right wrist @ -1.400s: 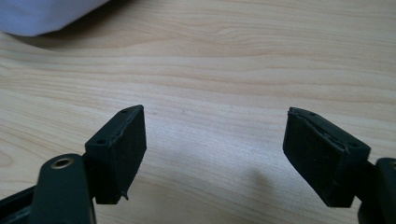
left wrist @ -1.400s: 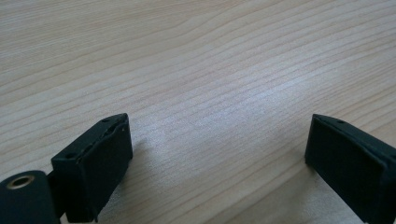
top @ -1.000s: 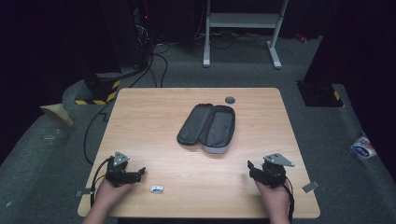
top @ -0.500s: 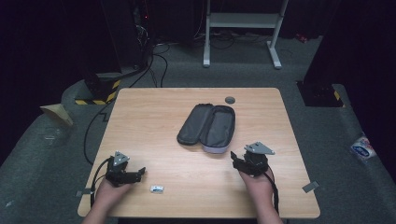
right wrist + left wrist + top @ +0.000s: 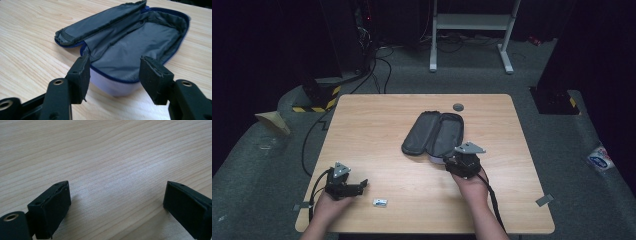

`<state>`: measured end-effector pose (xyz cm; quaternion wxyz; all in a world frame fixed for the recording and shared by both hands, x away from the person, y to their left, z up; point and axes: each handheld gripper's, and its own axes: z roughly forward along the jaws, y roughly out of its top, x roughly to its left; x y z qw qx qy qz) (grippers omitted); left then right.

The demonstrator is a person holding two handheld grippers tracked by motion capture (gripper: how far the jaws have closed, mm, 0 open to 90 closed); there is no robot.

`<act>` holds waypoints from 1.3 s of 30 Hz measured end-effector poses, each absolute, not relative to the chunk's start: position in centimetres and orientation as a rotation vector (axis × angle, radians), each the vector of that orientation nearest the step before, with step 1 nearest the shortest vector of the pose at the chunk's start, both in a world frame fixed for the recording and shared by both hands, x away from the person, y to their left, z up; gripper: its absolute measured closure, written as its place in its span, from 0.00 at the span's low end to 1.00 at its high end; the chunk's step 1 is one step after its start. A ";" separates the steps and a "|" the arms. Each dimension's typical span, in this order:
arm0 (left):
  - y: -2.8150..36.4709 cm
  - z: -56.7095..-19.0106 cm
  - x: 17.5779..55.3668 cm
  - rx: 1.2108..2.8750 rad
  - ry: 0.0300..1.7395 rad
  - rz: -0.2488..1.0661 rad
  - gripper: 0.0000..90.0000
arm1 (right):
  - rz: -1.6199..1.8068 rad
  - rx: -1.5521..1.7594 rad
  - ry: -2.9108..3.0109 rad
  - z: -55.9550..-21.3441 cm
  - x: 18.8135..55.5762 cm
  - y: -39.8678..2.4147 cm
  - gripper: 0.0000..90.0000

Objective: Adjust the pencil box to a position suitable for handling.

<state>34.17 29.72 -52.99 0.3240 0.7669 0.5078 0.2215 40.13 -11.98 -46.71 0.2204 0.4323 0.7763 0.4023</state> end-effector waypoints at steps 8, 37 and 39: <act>29.7 -53.0 34.2 2.012 1.331 0.581 0.09 | 1.124 1.181 2.187 -47.2 41.1 -10.8 0.55; 29.7 -53.0 34.2 2.010 1.330 0.582 0.09 | 1.150 1.103 2.259 -49.3 38.3 -8.7 0.79; 29.7 -53.0 34.2 2.011 1.330 0.582 0.09 | 1.161 1.098 2.255 -49.4 37.8 -8.6 0.79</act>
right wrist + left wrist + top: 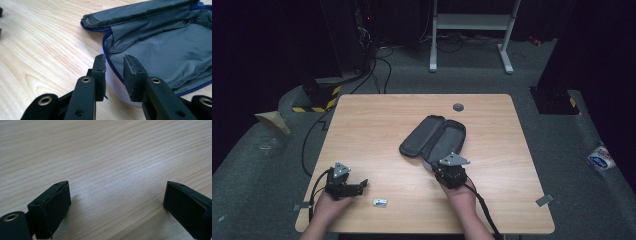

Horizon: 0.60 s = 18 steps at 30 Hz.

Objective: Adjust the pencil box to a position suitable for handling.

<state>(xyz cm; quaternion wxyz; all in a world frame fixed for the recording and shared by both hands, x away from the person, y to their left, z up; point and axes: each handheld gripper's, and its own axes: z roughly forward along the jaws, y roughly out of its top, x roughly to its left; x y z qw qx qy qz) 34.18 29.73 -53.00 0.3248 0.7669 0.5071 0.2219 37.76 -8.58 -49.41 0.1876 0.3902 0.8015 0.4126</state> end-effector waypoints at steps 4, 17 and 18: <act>29.7 -53.0 34.2 2.010 1.330 0.582 0.09 | 1.179 1.086 2.255 -49.6 36.7 -8.3 0.80; 29.7 -53.0 34.2 2.011 1.331 0.582 0.09 | 1.268 1.016 2.288 -49.2 34.9 -6.1 0.73; 29.7 -53.0 34.2 2.010 1.331 0.581 0.09 | 1.275 1.017 2.275 -48.9 34.9 -6.3 0.72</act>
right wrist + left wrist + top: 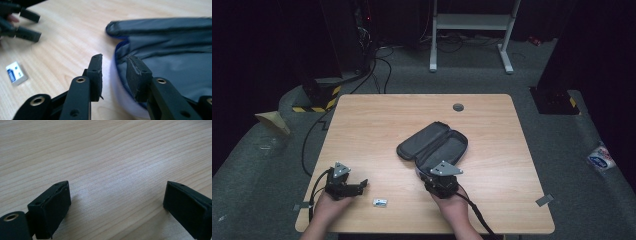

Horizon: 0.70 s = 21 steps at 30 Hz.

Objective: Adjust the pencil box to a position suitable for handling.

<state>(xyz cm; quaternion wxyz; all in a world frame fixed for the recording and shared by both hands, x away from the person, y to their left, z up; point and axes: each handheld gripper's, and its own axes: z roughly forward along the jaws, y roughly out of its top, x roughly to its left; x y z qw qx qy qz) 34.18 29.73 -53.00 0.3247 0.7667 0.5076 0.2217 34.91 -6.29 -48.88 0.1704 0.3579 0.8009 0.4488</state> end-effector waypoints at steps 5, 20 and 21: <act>29.7 -53.0 34.2 2.011 1.331 0.582 0.09 | 1.238 1.058 2.182 -47.3 36.2 -8.8 0.70; 29.7 -53.0 34.2 2.012 1.330 0.582 0.09 | 1.005 1.325 1.999 -47.1 44.4 -16.2 0.69; 29.7 -53.0 34.2 2.008 1.333 0.579 0.09 | 0.995 1.331 1.999 -47.2 44.8 -16.2 0.70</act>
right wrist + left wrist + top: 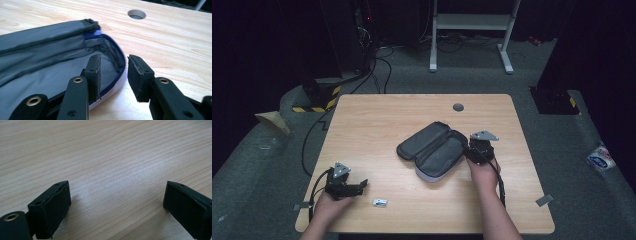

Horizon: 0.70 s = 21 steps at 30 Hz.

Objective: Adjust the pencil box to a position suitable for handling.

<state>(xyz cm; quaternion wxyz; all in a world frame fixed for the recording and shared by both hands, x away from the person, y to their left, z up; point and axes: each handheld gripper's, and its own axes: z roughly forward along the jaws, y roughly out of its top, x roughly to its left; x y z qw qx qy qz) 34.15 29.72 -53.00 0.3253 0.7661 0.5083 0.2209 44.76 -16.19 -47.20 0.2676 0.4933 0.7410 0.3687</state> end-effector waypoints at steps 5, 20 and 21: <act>29.7 -53.0 34.1 2.008 1.334 0.580 0.09 | 0.960 1.392 2.015 -48.1 46.2 -16.6 0.74; 29.7 -53.0 34.1 2.008 1.334 0.580 0.09 | 0.967 1.358 2.064 -48.9 44.6 -16.4 0.86; 29.8 -53.0 34.1 2.011 1.332 0.583 0.09 | 0.972 1.356 2.065 -49.0 44.3 -16.4 0.86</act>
